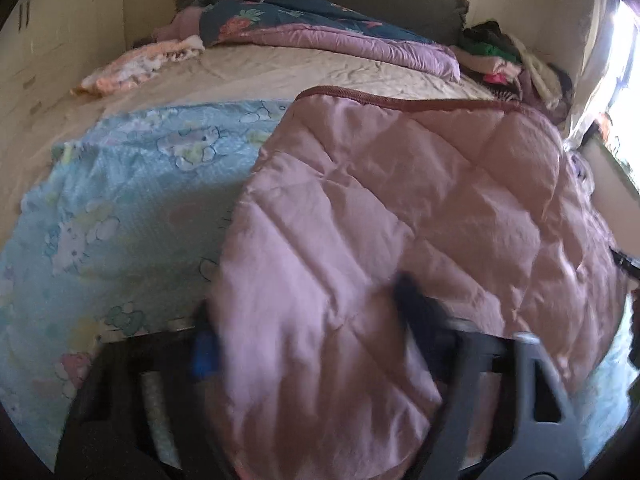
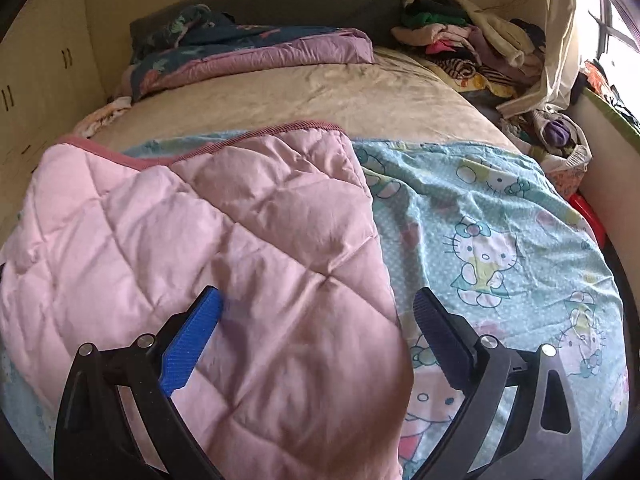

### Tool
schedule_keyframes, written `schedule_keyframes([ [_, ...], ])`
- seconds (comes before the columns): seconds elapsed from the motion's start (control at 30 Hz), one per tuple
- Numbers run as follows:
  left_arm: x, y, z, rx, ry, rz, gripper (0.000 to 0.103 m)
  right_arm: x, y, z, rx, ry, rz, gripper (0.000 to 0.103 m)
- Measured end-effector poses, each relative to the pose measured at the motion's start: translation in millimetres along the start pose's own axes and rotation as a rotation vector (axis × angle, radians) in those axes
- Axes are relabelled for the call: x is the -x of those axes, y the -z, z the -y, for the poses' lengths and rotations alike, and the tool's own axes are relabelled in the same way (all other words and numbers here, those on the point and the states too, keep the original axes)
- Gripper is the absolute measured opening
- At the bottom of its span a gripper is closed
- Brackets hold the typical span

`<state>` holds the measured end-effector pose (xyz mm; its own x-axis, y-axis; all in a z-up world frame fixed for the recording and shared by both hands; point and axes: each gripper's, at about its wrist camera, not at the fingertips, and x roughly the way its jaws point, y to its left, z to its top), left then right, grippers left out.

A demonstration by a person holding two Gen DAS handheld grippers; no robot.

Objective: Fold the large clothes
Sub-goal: 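Grasp the folded jacket edge with the left tool and tuck it over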

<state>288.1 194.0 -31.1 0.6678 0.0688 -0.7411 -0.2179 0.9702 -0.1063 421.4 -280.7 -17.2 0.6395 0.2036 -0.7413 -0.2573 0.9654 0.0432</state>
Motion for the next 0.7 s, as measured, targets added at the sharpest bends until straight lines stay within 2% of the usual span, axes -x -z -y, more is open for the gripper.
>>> schedule_keyframes([
  [0.03, 2, 0, 7, -0.041, -0.014, 0.012, 0.034, -2, 0, 1, -0.014, -0.014, 0.011, 0.071],
  [0.07, 2, -1, 12, -0.06, -0.024, 0.02, 0.022, -5, 0, 0, -0.026, -0.02, 0.009, 0.057],
  [0.1, 6, -3, 17, -0.083, -0.05, 0.038, 0.011, -5, 0, -2, -0.026, -0.013, 0.007, 0.033],
  [0.13, 8, -6, 18, -0.089, -0.063, 0.056, 0.011, -6, -1, -4, -0.021, -0.019, 0.008, 0.022],
  [0.2, 13, -16, 14, -0.053, -0.056, 0.089, 0.011, 1, -8, -8, -0.016, -0.013, 0.044, 0.016],
  [0.3, 13, -32, 14, -0.042, -0.082, 0.117, 0.011, 16, -30, -5, -0.055, 0.007, 0.13, 0.015],
  [0.37, 11, -41, 13, -0.024, -0.086, 0.128, 0.011, 19, -42, -5, -0.071, 0.021, 0.157, 0.015],
  [0.5, -5, -56, 14, -0.013, -0.122, 0.129, 0.011, 1, -64, -7, -0.087, 0.053, 0.138, 0.015],
  [0.7, -35, -54, 12, 0.004, -0.146, 0.092, 0.011, -34, -59, -4, -0.101, 0.088, 0.077, 0.015],
])
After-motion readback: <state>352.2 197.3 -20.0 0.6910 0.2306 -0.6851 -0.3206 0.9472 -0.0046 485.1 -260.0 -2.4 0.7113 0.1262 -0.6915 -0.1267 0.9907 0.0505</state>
